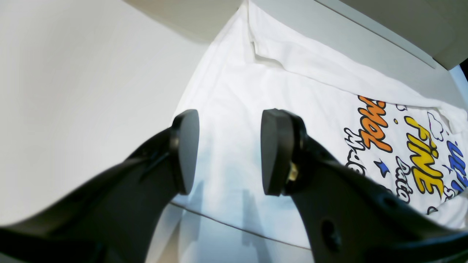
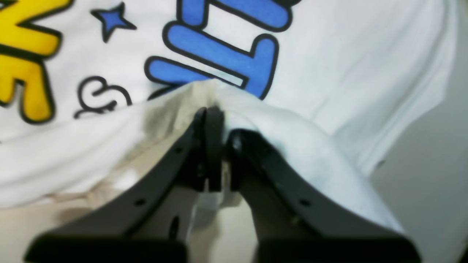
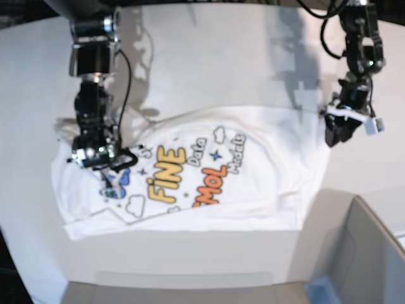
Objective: Layout the t-shirt on the table in an organized manner, then fold the t-shirt properly
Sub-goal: 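Grasp the shirt edge near the collar with the right gripper, then grasp the shirt edge with the left gripper, holding with the right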
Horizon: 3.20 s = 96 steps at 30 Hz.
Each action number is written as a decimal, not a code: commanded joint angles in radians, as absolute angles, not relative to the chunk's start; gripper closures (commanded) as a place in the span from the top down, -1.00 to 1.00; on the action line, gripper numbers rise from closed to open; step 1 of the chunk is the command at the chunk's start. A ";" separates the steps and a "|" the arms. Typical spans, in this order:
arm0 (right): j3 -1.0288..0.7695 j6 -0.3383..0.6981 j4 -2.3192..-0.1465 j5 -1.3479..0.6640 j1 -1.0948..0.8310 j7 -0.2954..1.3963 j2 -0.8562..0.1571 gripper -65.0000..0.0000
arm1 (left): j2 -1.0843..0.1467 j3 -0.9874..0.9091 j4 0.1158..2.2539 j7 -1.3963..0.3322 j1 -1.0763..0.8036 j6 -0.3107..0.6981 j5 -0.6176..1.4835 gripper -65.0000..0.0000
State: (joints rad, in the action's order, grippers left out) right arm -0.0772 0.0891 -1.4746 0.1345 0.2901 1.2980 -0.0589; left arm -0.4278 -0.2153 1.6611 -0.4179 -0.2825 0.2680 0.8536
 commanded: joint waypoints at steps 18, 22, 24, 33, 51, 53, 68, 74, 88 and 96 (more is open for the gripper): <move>-0.050 0.096 -1.957 0.186 -0.134 0.889 -0.061 -0.39 | -0.444 -0.160 1.679 -0.397 -0.277 0.275 0.860 -0.18; -0.053 0.091 -1.914 0.186 -0.219 0.869 -0.045 -0.39 | -0.444 -0.160 1.679 -0.397 -0.277 0.275 0.860 -0.18; -0.062 0.091 -1.888 0.188 -0.231 0.863 -0.030 -0.39 | -0.444 -0.160 1.679 -0.397 -0.277 0.275 0.860 -0.18; -0.088 0.073 -1.865 0.189 -0.206 0.863 -0.002 -0.39 | -0.444 -0.160 1.679 -0.397 -0.277 0.275 0.860 -0.18; -0.085 -0.090 -1.750 0.186 -0.133 0.865 -0.002 -0.39 | -0.444 -0.163 1.678 -0.397 -0.277 0.275 0.860 -0.18; -0.084 -0.090 -1.758 0.186 -0.131 0.865 -0.002 -0.48 | -0.444 -0.163 1.678 -0.397 -0.277 0.275 0.860 -0.18; -0.091 -0.091 -1.951 0.182 -0.116 0.863 -0.001 -1.00 | -0.444 -0.162 1.675 -0.397 -0.237 0.275 0.860 -0.18; -0.093 -0.093 -1.979 0.182 -0.045 0.871 -0.001 -1.00 | -0.444 -0.162 1.675 -0.397 -0.237 0.275 0.860 -0.18; -0.091 -0.090 -1.951 0.182 -0.050 0.871 0.033 -1.00 | -0.446 -0.170 1.629 -0.593 -0.160 0.274 0.857 -0.13; -0.091 -0.090 -1.939 0.182 -0.065 0.871 0.033 -1.00 | -0.447 -0.262 1.604 -0.656 -0.185 0.274 0.832 -0.10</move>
